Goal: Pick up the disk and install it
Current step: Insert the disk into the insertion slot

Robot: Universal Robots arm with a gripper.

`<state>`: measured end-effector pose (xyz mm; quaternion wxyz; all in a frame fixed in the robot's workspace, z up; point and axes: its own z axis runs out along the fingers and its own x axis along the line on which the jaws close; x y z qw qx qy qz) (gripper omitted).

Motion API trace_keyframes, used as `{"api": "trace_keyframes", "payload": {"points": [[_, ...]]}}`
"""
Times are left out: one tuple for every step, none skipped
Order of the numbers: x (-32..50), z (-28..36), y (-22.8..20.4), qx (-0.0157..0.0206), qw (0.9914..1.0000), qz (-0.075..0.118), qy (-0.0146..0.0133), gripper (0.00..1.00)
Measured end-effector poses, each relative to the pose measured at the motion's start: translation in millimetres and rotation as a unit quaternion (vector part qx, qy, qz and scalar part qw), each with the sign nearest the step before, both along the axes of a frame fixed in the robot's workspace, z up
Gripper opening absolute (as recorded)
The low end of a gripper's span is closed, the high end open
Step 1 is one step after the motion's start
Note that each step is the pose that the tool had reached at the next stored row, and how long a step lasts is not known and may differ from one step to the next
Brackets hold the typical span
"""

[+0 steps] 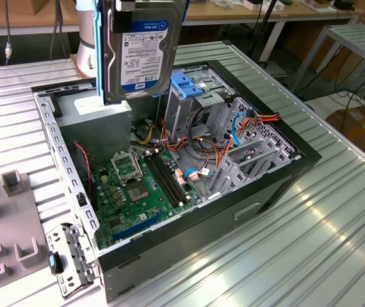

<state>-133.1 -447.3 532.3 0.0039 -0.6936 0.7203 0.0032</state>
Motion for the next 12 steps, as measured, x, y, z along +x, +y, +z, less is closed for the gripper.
{"api": "trace_keyframes", "payload": {"points": [[0.0,0.0,-0.4,0.0,1.0,0.0,0.0,0.37],[0.0,0.0,-0.8,0.0,1.0,0.0,0.0,0.37],[0.1,0.0,-1.2,0.0,1.0,0.0,0.0,0.37],[0.1,0.0,-1.5,0.0,1.0,0.0,0.0,0.37],[0.1,0.0,-1.8,0.0,1.0,0.0,0.0,0.37],[0.1,0.0,-2.1,0.0,1.0,0.0,0.0,0.37],[0.2,0.0,-2.4,0.0,1.0,0.0,0.0,0.37],[0.2,0.0,-2.9,0.0,1.0,0.0,0.0,0.37],[0.2,0.0,-3.6,0.0,1.0,0.0,0.0,0.37],[0.3,0.1,-4.2,-0.0001,1.0,0.0,0.0,0.37],[0.3,0.0,-4.9,0.0,1.0,0.0,0.0,0.37],[0.4,0.0,-5.5,0.0,1.0,0.0,0.0,0.37]]}}
